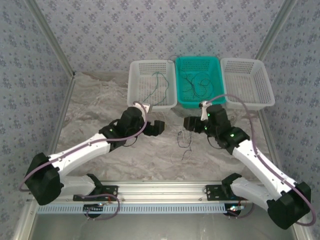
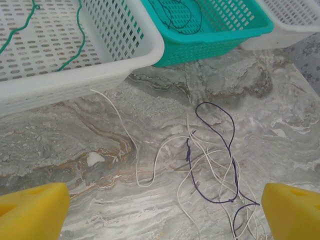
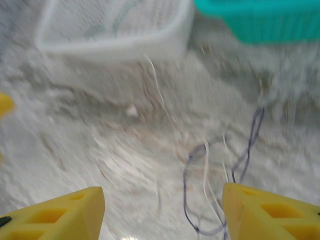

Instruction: Untangle the cables

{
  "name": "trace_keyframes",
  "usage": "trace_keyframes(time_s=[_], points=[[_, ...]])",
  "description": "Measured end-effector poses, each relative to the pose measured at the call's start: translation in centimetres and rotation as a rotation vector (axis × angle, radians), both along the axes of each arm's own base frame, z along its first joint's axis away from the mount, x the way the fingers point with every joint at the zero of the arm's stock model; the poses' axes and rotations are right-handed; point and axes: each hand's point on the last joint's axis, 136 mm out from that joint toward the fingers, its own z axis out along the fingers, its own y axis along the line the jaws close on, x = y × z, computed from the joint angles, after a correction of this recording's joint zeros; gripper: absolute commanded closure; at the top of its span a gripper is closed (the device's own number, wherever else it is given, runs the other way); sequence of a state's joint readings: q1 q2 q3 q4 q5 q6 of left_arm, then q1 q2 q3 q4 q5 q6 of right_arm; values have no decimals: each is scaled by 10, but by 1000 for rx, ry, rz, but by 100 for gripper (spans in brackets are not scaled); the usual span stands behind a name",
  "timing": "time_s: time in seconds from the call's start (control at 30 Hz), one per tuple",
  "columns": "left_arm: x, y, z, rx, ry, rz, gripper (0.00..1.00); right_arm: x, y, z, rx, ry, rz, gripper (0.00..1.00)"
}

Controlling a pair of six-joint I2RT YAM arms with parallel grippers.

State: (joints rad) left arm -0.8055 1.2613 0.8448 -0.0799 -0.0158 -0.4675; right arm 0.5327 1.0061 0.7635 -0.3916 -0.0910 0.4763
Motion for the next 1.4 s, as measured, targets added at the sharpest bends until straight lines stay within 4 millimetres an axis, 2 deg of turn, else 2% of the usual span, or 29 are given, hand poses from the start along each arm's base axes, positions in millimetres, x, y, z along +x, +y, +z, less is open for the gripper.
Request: trace_keyframes(time_s=[0.07,0.17,0.47,0.53,0.57,0.63,0.7,0.83,0.9,1.0,1.13,1.33,1.4], points=[[1,-1,-8,12,21,4,1,-4,-4,-27,-41,69,-25,35],[1,-2,-16,20,43,7,1,-3,-13,-56,-102,137,-77,37],[0,-2,-16,13,52,13,1,26,-17,-102,-179,218,-144,46],[0,-2,-16,11,53,13,1,33,-19,-111,-198,229,-167,55],[-1,-3,-16,10,55,12,1,36,-20,-115,-199,233,-179,65],[-1,-3,-16,10,56,10,1,41,-23,-119,-191,236,-200,91],[-2,-4,-16,10,56,8,1,46,-23,-115,-167,223,-215,100],[-2,-4,-16,10,55,6,1,47,-13,-96,-123,158,-167,100],[-2,-5,-15,9,50,4,1,40,0,-78,-100,95,-105,100],[0,-7,-12,-1,26,-4,1,24,22,-41,-31,-15,13,100],[2,-10,-12,4,-39,-39,1,10,36,2,60,-130,126,100],[-3,-8,-30,57,-109,-103,1,-13,52,40,154,-215,277,100],[-6,-12,-30,39,-122,-132,1,-18,57,50,174,-234,317,100]])
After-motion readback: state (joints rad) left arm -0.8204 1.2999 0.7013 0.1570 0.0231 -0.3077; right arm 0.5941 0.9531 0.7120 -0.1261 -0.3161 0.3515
